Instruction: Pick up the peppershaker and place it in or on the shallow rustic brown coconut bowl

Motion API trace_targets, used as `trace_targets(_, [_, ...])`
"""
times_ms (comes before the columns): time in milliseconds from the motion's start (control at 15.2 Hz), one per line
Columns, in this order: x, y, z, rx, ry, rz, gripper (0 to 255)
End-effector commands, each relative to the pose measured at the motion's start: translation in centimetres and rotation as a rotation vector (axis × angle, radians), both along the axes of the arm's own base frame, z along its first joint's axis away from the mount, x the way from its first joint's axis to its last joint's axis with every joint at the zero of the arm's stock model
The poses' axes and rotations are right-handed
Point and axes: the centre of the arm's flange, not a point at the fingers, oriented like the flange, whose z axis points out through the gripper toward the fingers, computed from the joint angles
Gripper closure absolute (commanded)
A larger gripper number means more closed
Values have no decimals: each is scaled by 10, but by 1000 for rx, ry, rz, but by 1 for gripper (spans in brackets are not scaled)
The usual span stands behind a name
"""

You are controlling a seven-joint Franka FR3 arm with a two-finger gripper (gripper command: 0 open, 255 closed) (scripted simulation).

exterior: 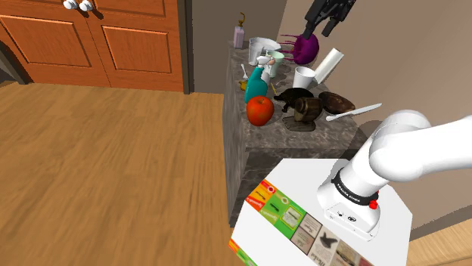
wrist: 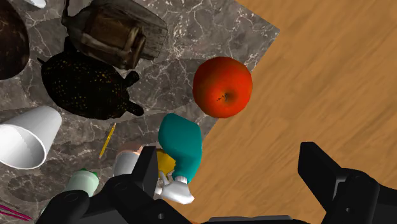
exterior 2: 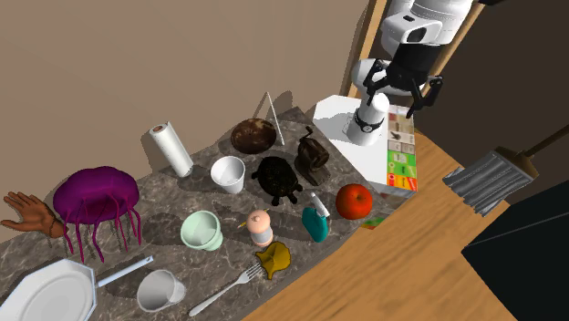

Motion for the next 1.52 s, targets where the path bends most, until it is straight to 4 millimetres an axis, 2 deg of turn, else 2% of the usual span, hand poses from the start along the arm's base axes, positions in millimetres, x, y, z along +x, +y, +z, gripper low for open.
trace_targets(0, [0,0,0,0,0,0,0])
trace_targets(1452, [207,-168,-129,-28,85,-43,0])
